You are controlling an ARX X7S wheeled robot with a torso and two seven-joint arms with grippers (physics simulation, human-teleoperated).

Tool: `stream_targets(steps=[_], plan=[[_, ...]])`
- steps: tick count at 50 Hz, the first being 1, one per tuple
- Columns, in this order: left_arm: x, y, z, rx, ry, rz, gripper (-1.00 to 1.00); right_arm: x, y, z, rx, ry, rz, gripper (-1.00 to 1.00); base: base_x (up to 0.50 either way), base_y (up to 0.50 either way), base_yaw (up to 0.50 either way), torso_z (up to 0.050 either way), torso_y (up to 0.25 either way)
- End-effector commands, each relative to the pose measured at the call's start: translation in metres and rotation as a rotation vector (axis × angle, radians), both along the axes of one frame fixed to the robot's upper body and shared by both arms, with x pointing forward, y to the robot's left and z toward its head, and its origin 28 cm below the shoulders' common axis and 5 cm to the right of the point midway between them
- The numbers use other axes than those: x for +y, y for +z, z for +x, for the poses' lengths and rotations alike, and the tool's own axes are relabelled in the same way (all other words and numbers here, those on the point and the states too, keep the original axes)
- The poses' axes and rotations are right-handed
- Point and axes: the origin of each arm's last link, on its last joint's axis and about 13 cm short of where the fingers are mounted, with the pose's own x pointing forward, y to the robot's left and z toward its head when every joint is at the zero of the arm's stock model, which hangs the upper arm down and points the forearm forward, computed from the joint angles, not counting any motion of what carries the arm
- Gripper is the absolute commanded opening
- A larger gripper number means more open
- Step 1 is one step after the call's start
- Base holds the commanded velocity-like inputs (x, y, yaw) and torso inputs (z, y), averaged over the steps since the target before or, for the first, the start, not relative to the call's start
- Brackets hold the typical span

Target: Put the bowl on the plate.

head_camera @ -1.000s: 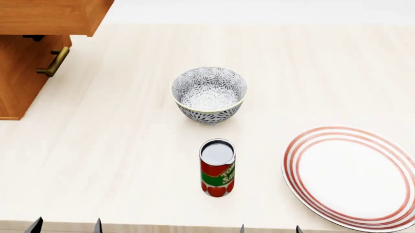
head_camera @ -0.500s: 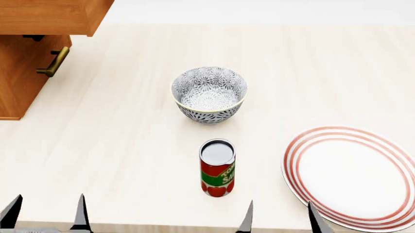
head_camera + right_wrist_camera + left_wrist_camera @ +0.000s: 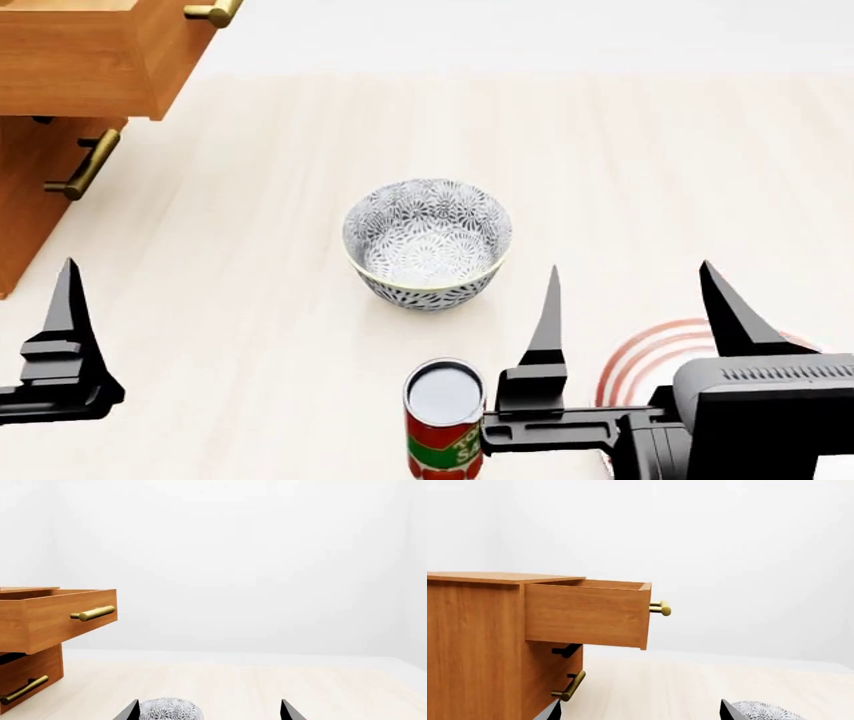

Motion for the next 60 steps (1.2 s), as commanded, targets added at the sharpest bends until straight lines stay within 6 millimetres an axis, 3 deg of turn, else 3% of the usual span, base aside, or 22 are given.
stream_targets(steps=[1,28,33,38,42,45,51,60], plan=[[0.001,0.013,-0.005,-0.023,0.001,-0.014,1.00,-0.001,0.008,-0.001,-0.016,0.026,0.007,1.00,0.50,0.00,0.00,0.000,0.000],[0.003,0.011,-0.005,-0.016,0.009,-0.010,1.00,0.000,0.011,0.000,-0.011,0.023,-0.009,1.00,0.50,0.00,0.00,0.000,0.001],[0.005,0.011,-0.005,-0.013,0.011,-0.016,1.00,0.000,0.012,0.000,0.051,0.115,-0.043,1.00,0.08,0.00,0.00,0.000,0.000],[0.005,0.010,-0.006,-0.007,0.006,-0.019,1.00,-0.007,0.033,0.010,0.027,0.163,-0.229,1.00,0.00,0.00,0.00,0.000,0.000],[0.005,0.007,-0.006,-0.001,0.006,-0.019,1.00,-0.011,0.053,0.026,0.020,0.266,-0.554,1.00,0.00,0.00,0.00,0.000,0.000],[0.005,0.006,-0.006,0.001,0.002,-0.023,1.00,-0.016,0.067,0.040,0.100,0.404,-0.775,1.00,0.00,0.00,0.00,0.000,0.000],[0.006,0.002,-0.005,0.011,-0.002,-0.022,1.00,-0.020,0.087,0.056,0.194,0.480,-1.069,1.00,0.00,0.00,0.00,0.000,0.000],[0.008,0.000,-0.005,0.017,0.000,-0.023,1.00,-0.019,0.087,0.069,0.342,0.666,-1.323,1.00,0.00,0.00,0.00,0.000,0.000]])
